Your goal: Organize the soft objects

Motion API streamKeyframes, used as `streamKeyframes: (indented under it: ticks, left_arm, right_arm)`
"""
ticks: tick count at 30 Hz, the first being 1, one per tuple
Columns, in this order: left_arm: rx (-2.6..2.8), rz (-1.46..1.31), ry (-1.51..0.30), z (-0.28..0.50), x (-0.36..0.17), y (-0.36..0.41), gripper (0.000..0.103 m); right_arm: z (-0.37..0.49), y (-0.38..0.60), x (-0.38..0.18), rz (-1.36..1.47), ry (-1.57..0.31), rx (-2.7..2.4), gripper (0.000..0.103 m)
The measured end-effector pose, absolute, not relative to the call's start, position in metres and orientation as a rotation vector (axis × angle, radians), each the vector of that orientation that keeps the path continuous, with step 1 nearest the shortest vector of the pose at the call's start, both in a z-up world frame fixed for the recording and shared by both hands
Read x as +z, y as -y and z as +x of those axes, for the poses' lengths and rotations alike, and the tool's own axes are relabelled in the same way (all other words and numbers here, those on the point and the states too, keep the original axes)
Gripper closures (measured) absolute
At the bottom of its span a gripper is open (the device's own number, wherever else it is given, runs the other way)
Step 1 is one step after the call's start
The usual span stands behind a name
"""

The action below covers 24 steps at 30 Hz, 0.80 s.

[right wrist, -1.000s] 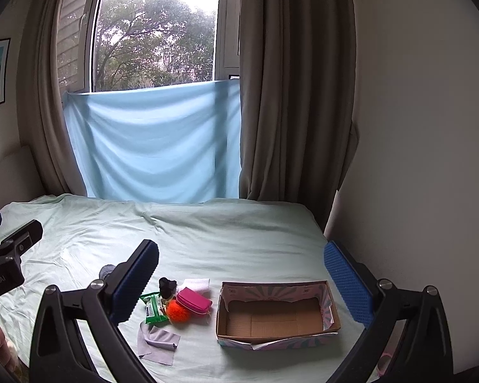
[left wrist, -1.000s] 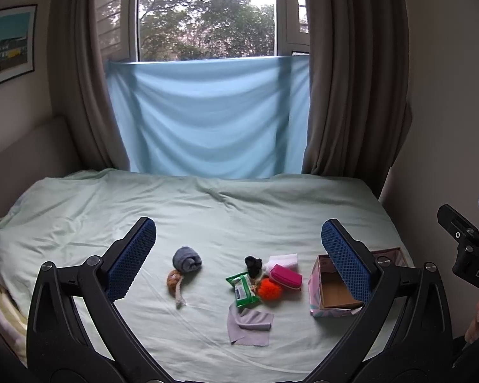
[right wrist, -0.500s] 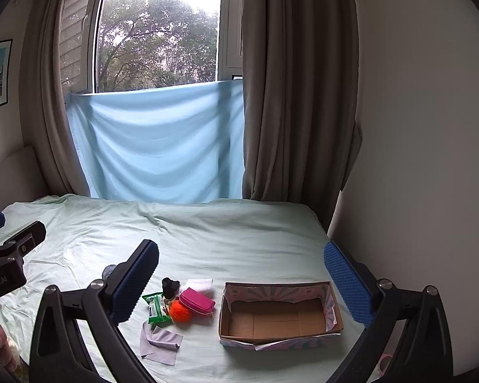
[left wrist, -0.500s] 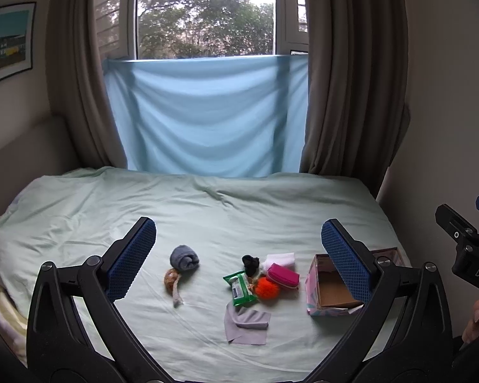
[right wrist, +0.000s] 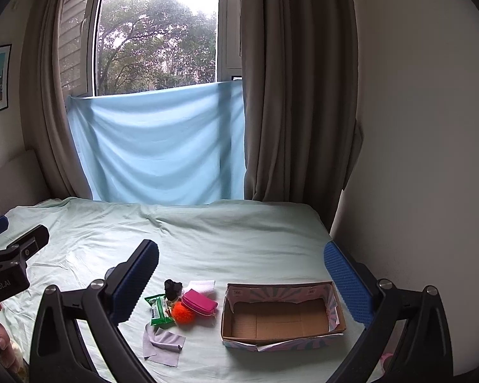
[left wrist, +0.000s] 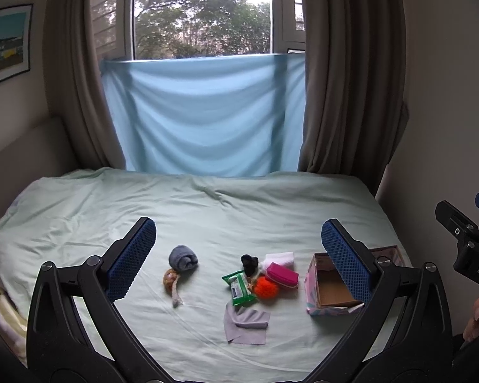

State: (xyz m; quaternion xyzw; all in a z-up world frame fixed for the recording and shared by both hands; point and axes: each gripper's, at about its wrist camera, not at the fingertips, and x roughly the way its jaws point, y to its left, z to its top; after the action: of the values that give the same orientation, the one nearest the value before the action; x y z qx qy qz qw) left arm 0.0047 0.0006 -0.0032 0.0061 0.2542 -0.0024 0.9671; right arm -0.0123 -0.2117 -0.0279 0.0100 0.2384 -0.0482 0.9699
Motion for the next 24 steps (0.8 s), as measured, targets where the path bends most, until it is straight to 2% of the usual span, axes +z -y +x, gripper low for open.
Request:
streamKeyframes:
  ticks: [24]
  left_arm:
    - [0.007,0.006,-0.505,0.0032,-0.0014,0.0001,0.000]
  right_arm:
    - [-0.0128,0.2187,-0.0260,0.038,-0.483,-0.091,0.000]
